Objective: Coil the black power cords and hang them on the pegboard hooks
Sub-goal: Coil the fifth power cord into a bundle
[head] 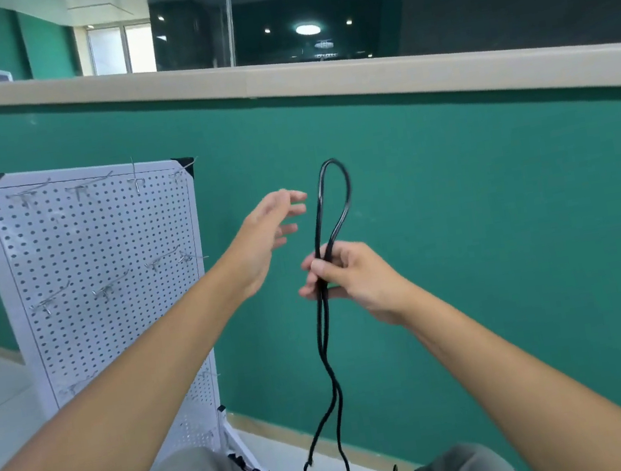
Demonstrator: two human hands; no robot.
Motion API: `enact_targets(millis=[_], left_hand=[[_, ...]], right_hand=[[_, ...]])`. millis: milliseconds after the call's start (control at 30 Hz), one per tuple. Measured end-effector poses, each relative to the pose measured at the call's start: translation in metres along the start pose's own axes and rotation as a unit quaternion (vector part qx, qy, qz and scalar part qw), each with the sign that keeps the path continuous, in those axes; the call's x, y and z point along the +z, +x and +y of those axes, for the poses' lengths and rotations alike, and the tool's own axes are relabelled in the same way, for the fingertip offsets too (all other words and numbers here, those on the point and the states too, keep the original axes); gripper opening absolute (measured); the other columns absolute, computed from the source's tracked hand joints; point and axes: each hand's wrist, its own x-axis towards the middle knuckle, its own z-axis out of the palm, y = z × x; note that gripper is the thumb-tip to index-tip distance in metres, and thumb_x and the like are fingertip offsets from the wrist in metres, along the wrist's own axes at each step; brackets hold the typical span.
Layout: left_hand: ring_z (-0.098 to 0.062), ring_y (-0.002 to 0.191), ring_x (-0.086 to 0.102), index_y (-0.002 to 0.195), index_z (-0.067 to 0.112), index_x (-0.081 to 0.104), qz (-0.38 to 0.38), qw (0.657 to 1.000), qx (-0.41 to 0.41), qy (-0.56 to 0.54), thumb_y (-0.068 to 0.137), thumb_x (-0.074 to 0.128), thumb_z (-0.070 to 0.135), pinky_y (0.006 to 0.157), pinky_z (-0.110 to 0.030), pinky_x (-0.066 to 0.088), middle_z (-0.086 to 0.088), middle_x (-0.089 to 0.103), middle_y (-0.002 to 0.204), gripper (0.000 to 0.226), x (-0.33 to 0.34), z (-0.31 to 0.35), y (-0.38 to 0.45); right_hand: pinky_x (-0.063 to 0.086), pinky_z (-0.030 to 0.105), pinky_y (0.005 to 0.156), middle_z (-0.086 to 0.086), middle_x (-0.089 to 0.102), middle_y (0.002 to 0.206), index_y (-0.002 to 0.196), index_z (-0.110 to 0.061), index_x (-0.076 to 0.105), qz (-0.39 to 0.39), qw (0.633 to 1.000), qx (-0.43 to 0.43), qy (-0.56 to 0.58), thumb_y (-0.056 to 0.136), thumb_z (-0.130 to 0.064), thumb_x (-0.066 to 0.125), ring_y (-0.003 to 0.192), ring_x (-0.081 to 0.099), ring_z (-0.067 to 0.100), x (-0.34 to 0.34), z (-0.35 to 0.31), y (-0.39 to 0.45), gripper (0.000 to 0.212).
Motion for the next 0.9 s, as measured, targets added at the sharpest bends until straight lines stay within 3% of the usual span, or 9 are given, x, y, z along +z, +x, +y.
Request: enact_targets(millis=[100, 200, 300, 367, 467, 567, 733, 800, 900], left_hand=[[-0.016, 0.124, 0.063, 0.135, 0.028, 0.06, -0.075, 0.996, -0.039, -0.032, 0.109, 0.021, 0.055, 0.116, -0.039, 0.035, -0.005, 0.069, 0.132, 0.055, 0.004, -0.031, -0.033], [-0.013, 0.126, 0.063, 0.137, 0.018, 0.059, -0.124, 0.989, -0.072, -0.044, 0.106, 0.025, 0.054, 0.119, -0.036, 0.035, -0.003, 0.071, 0.13, 0.058, 0.019, -0.061, -0.062], [-0.016, 0.118, 0.067, 0.129, 0.019, 0.06, -0.121, 0.99, -0.061, -0.028, 0.11, 0.04, 0.04, 0.114, -0.036, 0.042, 0.0, 0.074, 0.12, 0.035, 0.038, -0.08, -0.076], [-0.019, 0.1, 0.07, 0.113, 0.012, 0.062, -0.084, 0.994, -0.068, -0.032, 0.11, 0.045, 0.02, 0.107, -0.041, 0.05, -0.002, 0.071, 0.098, 0.019, 0.047, -0.083, -0.074], [-0.022, 0.086, 0.067, 0.098, 0.01, 0.059, -0.073, 0.992, -0.09, -0.058, 0.107, 0.049, 0.011, 0.095, -0.045, 0.054, 0.002, 0.062, 0.08, 0.013, 0.056, -0.082, -0.07], [-0.023, 0.08, 0.066, 0.096, 0.009, 0.057, -0.052, 0.991, -0.099, -0.072, 0.107, 0.051, 0.01, 0.092, -0.047, 0.056, 0.0, 0.06, 0.078, 0.012, 0.057, -0.086, -0.061], [-0.022, 0.074, 0.062, 0.096, 0.007, 0.059, -0.026, 0.994, -0.088, -0.067, 0.106, 0.053, 0.013, 0.077, -0.043, 0.056, -0.002, 0.062, 0.079, 0.013, 0.054, -0.084, -0.027], [-0.021, 0.072, 0.065, 0.093, 0.007, 0.058, -0.022, 0.994, -0.086, -0.06, 0.106, 0.054, 0.012, 0.071, -0.037, 0.056, -0.004, 0.061, 0.08, 0.014, 0.053, -0.083, -0.013], [-0.024, 0.073, 0.069, 0.091, 0.006, 0.058, -0.035, 0.994, -0.089, -0.059, 0.105, 0.055, 0.011, 0.079, -0.039, 0.062, -0.006, 0.061, 0.081, 0.015, 0.054, -0.086, 0.005]], right_hand=[[0.063, 0.034, 0.078, 0.007, 0.062, 0.079, 0.104, 0.001, 0.059, 0.018, 0.999, -0.028, 0.014, 0.105, -0.003, 0.049, 0.073, 0.072, 0.021, -0.01, -0.027, 0.013, 0.01], [0.063, 0.033, 0.076, 0.007, 0.062, 0.08, 0.098, -0.004, 0.059, 0.036, 0.998, -0.047, 0.026, 0.106, -0.004, 0.048, 0.072, 0.073, 0.02, -0.021, -0.055, 0.031, 0.014], [0.063, 0.032, 0.073, 0.007, 0.061, 0.081, 0.097, -0.004, 0.059, 0.039, 0.998, -0.045, 0.037, 0.106, -0.005, 0.048, 0.074, 0.073, 0.022, -0.029, -0.069, 0.045, 0.014], [0.062, 0.031, 0.073, 0.008, 0.062, 0.083, 0.097, -0.004, 0.059, 0.046, 0.997, -0.035, 0.048, 0.106, -0.006, 0.048, 0.075, 0.073, 0.022, -0.033, -0.064, 0.048, 0.014], [0.062, 0.031, 0.075, 0.01, 0.066, 0.094, 0.105, -0.004, 0.059, 0.074, 0.994, -0.018, 0.072, 0.108, -0.016, 0.047, 0.081, 0.075, 0.022, -0.04, -0.042, 0.046, 0.017], [0.061, 0.036, 0.086, 0.011, 0.071, 0.113, 0.121, -0.004, 0.058, 0.075, 0.994, 0.044, 0.074, 0.108, -0.042, 0.042, 0.097, 0.074, 0.024, -0.046, -0.004, 0.035, 0.044], [0.049, 0.035, 0.102, -0.004, 0.073, 0.116, 0.124, -0.02, 0.063, -0.035, 0.987, 0.133, 0.082, 0.099, -0.067, 0.037, 0.111, 0.068, 0.016, -0.038, 0.089, 0.004, 0.059], [0.046, 0.036, 0.109, 0.001, 0.072, 0.126, 0.132, -0.017, 0.059, -0.072, 0.983, 0.154, 0.065, 0.095, -0.059, 0.047, 0.123, 0.065, 0.021, -0.032, 0.122, -0.007, 0.057], [0.048, 0.036, 0.105, 0.013, 0.075, 0.116, 0.123, -0.001, 0.06, -0.079, 0.986, 0.129, 0.064, 0.099, -0.029, 0.062, 0.11, 0.071, 0.025, -0.025, 0.147, -0.013, 0.037]])
